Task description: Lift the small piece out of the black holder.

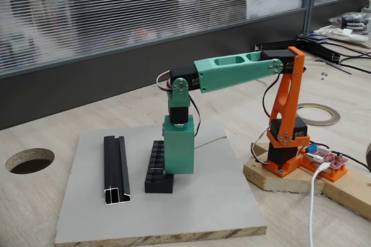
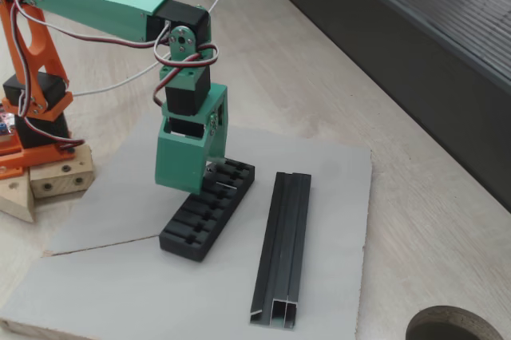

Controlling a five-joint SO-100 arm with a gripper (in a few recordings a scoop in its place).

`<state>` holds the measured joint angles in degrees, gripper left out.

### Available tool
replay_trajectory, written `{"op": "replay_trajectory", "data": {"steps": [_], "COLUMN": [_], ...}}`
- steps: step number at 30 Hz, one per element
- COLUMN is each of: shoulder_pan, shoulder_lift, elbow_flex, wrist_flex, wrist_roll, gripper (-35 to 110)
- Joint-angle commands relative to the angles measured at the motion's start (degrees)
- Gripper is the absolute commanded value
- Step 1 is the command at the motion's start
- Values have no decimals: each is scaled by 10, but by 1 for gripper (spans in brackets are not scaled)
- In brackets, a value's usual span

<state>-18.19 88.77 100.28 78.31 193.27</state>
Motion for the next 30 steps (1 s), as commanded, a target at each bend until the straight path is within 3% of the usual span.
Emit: {"op": "replay_trajectory", "data": {"steps": [1,30], "shoulder_pan": [-4,-6], "shoulder_lift": [3,3], "elbow_flex": [1,-6], "wrist_flex": [0,-1], "wrist_roll": [17,11], "gripper": [66,66]}}
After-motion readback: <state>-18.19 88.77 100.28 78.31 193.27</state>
